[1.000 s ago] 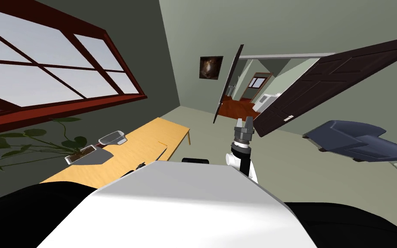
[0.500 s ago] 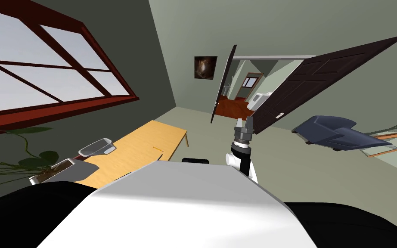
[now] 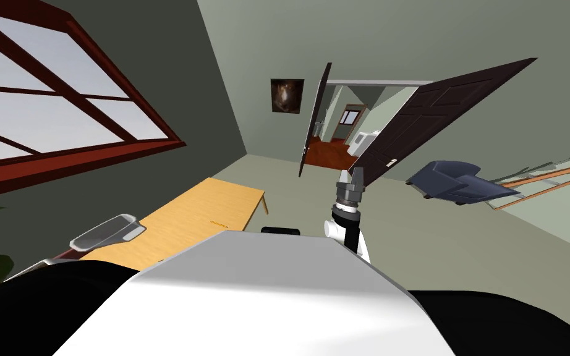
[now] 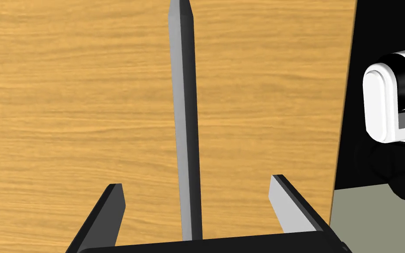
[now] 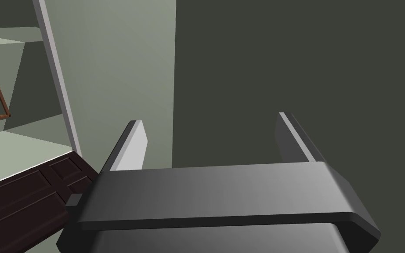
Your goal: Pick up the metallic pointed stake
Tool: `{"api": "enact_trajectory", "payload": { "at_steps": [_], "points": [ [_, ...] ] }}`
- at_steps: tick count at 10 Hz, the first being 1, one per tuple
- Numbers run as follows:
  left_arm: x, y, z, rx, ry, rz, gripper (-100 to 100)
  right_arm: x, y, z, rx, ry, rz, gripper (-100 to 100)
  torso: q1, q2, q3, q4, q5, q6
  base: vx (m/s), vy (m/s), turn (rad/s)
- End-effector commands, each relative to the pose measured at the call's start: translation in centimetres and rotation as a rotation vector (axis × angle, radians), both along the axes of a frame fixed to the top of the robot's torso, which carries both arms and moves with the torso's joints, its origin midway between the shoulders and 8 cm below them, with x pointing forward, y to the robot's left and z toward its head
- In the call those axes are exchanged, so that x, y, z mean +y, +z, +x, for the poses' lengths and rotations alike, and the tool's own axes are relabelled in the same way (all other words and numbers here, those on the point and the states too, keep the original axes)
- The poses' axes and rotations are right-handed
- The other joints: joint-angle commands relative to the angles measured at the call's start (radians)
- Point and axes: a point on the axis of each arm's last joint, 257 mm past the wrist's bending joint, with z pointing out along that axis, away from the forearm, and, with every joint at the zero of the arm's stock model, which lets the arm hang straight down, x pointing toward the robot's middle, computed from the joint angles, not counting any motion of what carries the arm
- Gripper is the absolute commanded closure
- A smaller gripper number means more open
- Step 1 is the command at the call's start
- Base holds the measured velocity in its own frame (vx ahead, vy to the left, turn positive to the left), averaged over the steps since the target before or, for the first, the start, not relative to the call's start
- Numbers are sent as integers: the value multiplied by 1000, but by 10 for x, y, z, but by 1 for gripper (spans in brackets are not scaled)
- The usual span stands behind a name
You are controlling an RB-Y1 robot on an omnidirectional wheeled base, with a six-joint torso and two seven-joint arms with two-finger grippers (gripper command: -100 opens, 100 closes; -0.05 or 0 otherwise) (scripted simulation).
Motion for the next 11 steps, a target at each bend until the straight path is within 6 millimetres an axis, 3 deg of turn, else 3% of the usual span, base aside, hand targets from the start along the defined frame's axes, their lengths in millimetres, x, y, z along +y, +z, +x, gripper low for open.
{"api": "enact_trajectory", "payload": {
  "at_steps": [1, 4, 5, 6, 10, 11],
  "points": [
    [-2, -1, -9, 28, 28, -27, -100, 0, 0, 0, 0, 0, 0, 0, 0, 0, 0, 0, 0, 0, 71, 29, -89],
    [-2, -1, -17, 45, 45, -42, -100, 0, 0, 0, 0, 0, 0, 0, 0, 2, 1, 0, 0, 0, 43, 20, -54],
    [-2, -1, -18, 48, 48, -45, 0, 0, 0, 0, 0, 0, 0, 0, -1, 4, 2, 1, 0, 0, 0, 0, 0],
    [-5, -9, -17, 47, 45, -45, -100, 0, 0, 0, 0, 0, 0, 0, -2, 5, 3, 1, 0, 0, 5, 16, 20],
    [-9, -21, -15, 47, 41, -46, -100, 0, 0, 0, 0, 0, 0, 0, 0, 5, 3, 1, 0, 0, 9, 24, 15],
    [-8, -22, -14, 46, 40, -46, 100, 0, 0, 0, 0, 0, 0, 0, -1, 6, 3, 1, 0, 0, 0, 0, 0]
  ]
}}
